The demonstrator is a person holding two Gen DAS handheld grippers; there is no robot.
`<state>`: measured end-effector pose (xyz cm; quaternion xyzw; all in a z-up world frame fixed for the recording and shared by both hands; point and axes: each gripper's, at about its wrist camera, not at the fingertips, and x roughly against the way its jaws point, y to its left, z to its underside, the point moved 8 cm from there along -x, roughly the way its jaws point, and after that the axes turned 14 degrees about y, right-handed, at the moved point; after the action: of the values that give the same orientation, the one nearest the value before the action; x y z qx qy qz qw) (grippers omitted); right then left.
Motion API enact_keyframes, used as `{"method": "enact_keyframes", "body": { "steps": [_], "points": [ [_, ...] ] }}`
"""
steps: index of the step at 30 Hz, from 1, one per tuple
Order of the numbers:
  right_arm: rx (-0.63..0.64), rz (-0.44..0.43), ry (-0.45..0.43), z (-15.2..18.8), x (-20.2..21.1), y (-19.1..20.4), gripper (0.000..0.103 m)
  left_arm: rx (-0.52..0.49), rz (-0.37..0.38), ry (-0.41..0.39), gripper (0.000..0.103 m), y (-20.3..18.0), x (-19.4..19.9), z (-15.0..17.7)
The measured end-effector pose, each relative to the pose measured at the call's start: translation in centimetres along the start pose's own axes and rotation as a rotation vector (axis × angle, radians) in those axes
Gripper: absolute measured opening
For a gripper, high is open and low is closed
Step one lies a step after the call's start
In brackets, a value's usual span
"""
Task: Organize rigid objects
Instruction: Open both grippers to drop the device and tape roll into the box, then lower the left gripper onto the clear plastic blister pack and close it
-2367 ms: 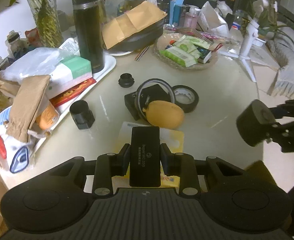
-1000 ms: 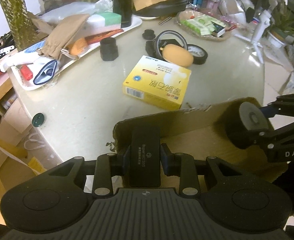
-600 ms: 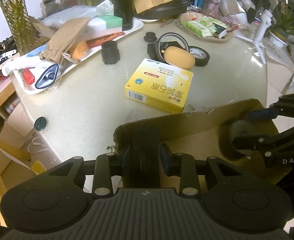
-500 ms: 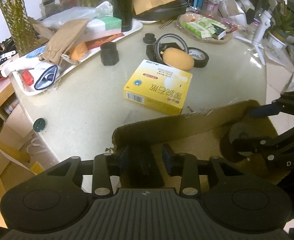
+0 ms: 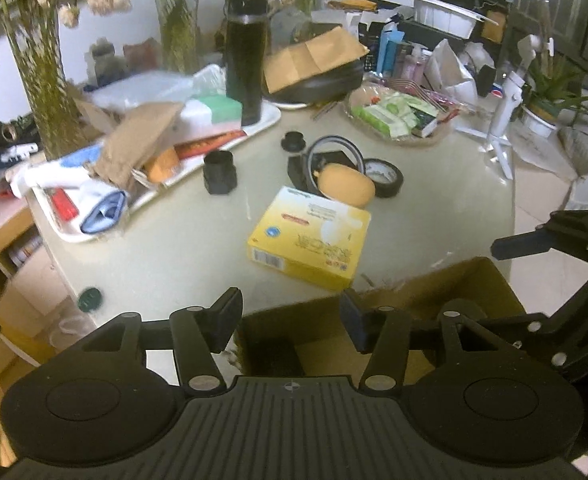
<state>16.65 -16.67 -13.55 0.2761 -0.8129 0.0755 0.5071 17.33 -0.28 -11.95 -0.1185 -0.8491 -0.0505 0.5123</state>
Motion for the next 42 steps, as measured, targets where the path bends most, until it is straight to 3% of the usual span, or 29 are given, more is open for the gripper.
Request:
{"method": "enact_keyframes", "body": {
  "steps": [4, 11, 19, 20, 22, 24, 42],
  "points": [
    [-0.036, 0.012, -0.044, -0.5, 0.8, -0.8, 0.1, 0.032, -0.037, 0.028, 0.053, 1.3, 0.0, -0.5],
    [-0.133, 0.055, -0.079, -0.6, 1.7, -3.5, 0.103, 0.09, 0.006, 0.082, 0.053, 3.3, -0.4, -1.5],
    [-0.256, 0.097, -0.069, -0.2, 1.7, -6.3, 0.103, 0.106, 0.058, 0.173, 0.054, 4.1, -4.0, -3.2],
    [-0.266, 0.103, -0.066, -0.2, 1.7, -6.5, 0.103, 0.118, 0.067, 0.184, 0.056, 4.2, -4.4, -3.4],
    [-0.279, 0.112, -0.061, -0.2, 1.6, -6.8, 0.103, 0.139, 0.082, 0.196, 0.069, 4.5, -5.0, -3.6],
    [-0.286, 0.112, -0.056, -0.3, 1.5, -6.9, 0.103, 0.153, 0.086, 0.197, 0.073, 4.7, -5.4, -3.9],
    [-0.286, 0.128, -0.013, -0.6, 0.4, -6.7, 0.103, 0.09, 0.091, 0.422, 0.075, 3.8, -11.4, -4.6]
  ]
}}
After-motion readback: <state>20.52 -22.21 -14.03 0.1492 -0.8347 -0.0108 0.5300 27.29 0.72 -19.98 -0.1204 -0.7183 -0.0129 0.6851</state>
